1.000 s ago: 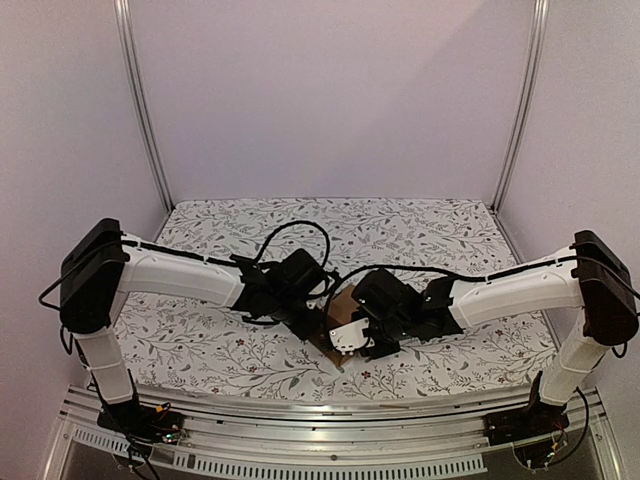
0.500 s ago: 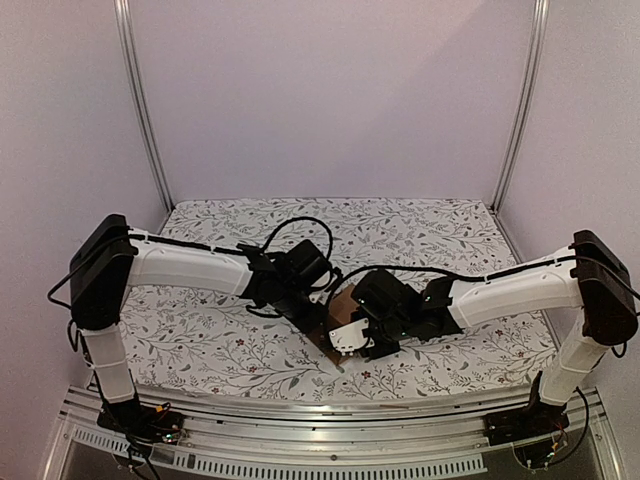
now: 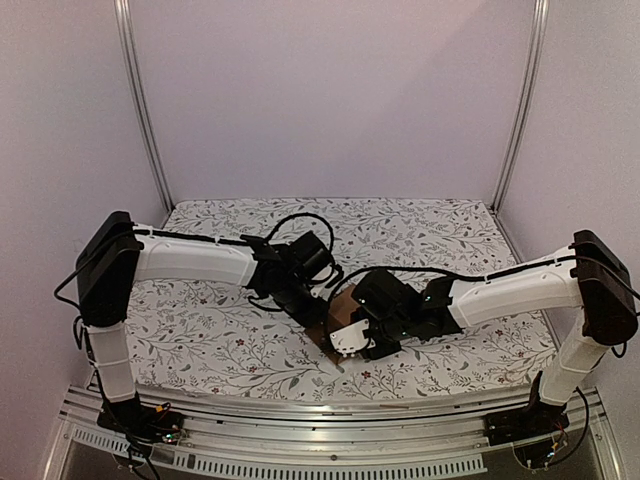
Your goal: Fold the paper box
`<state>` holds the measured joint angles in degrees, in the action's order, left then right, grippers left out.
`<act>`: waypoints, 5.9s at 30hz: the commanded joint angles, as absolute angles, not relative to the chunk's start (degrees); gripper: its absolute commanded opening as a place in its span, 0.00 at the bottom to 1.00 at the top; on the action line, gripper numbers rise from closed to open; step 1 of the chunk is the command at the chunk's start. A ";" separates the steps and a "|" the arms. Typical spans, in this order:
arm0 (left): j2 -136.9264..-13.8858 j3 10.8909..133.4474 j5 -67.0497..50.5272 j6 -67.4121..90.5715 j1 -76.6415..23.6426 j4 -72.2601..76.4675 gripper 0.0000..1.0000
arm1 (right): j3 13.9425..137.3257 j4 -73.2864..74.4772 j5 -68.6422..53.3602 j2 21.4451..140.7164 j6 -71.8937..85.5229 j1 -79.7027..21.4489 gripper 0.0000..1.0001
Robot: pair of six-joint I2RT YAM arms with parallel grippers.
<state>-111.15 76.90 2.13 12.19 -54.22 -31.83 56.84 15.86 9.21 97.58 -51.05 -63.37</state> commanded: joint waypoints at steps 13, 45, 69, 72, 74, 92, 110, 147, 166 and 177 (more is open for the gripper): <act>-110.07 76.26 -1.84 9.70 -53.35 -30.55 0.00 | 55.44 24.79 5.07 101.22 -53.91 -63.69 0.53; -108.06 69.75 -1.36 8.71 -53.20 -23.82 0.00 | 58.55 25.53 7.96 105.19 -50.15 -63.45 0.46; -110.33 76.34 -2.53 8.56 -51.35 -31.37 0.00 | 58.80 26.33 7.41 106.02 -50.31 -63.41 0.41; -111.09 78.13 -2.62 8.30 -51.04 -32.91 0.00 | 58.70 26.35 7.21 106.00 -50.54 -63.38 0.41; -111.79 79.45 -3.09 8.27 -50.77 -33.98 0.00 | 58.61 26.30 6.96 105.92 -50.62 -63.37 0.41; -120.48 93.21 -8.10 9.62 -49.01 -46.55 0.00 | 58.22 26.75 5.21 105.60 -51.50 -63.64 0.42; -126.77 103.46 -10.94 10.81 -48.25 -54.11 0.00 | 58.26 26.75 5.62 105.38 -51.86 -64.16 0.42; -92.55 38.58 -4.50 7.96 -48.92 16.66 0.38 | 58.80 26.85 6.50 106.39 -50.85 -64.13 0.42; -100.38 37.49 -5.55 8.66 -46.50 24.87 0.21 | 59.13 27.52 6.37 106.70 -50.55 -64.19 0.42; -102.38 37.97 -6.45 9.13 -46.14 24.51 0.15 | 59.23 27.51 6.24 106.83 -50.55 -64.14 0.42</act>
